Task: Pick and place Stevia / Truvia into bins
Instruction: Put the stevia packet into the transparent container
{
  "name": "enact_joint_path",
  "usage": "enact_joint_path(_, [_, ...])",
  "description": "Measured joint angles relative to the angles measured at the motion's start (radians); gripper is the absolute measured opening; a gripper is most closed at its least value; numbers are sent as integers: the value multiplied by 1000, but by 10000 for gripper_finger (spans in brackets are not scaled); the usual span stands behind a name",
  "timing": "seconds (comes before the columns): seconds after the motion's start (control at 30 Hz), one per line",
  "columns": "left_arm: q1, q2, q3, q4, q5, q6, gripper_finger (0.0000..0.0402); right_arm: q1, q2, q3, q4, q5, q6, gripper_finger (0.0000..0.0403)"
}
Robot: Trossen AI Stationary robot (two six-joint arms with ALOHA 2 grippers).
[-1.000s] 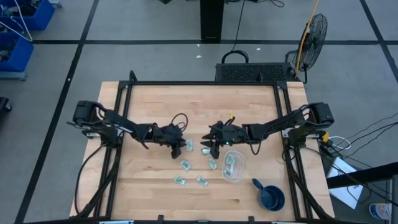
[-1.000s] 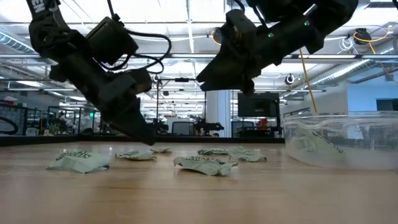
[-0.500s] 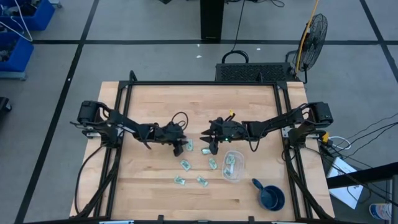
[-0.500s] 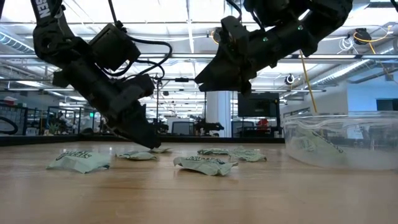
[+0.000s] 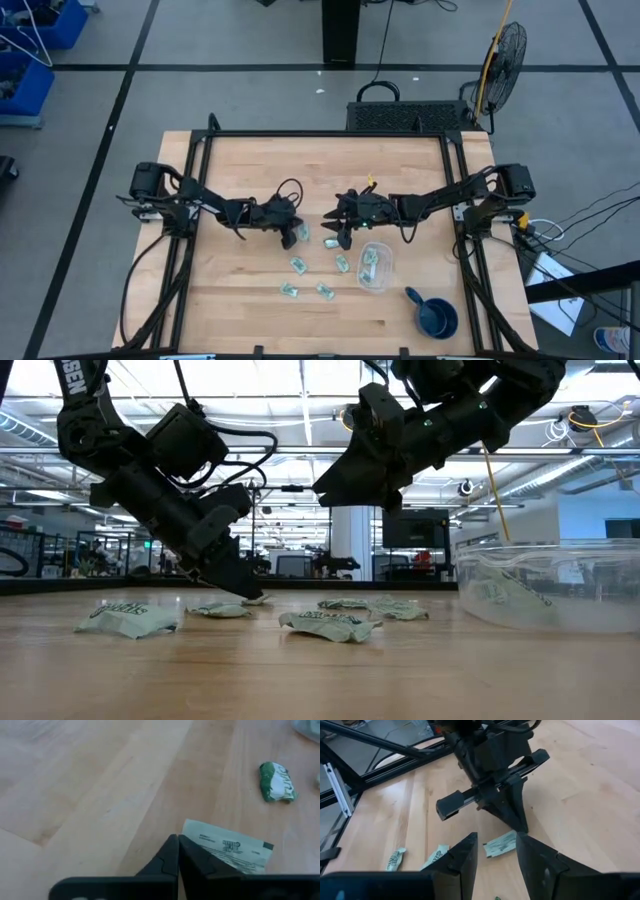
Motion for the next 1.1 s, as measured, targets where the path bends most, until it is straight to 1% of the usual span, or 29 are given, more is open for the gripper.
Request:
enact_joint_path(0.07, [-5, -3, 0, 0, 9, -7, 15, 0, 0, 0, 0, 0, 0, 130])
enact_joint_path(0.13, [-7, -3, 0, 4, 15, -12, 30, 0, 0, 0, 0, 0, 0, 130])
enact_joint_path(0.47, [-9, -9, 0, 6, 43, 2, 131, 0, 0, 0, 0, 0, 0, 130])
enact_joint_path(0.6, [-16, -14, -1, -7, 66, 1, 153, 0, 0, 0, 0, 0, -1, 130])
enact_joint_path(0.8, [-47, -15, 2, -45, 11, -13, 156, 0, 0, 0, 2, 0, -32, 130])
enact_joint_path(0.9, [-60, -15, 0, -50, 1, 10, 148, 0, 0, 0, 3, 0, -34, 130])
enact_joint_path(1.0, [-78, -16, 0, -90, -23, 49, 119, 0, 0, 0, 7, 0, -34, 130])
enact_joint_path(1.1, [-84, -17, 1, -121, -33, 51, 75, -1, 0, 0, 7, 0, -45, 130])
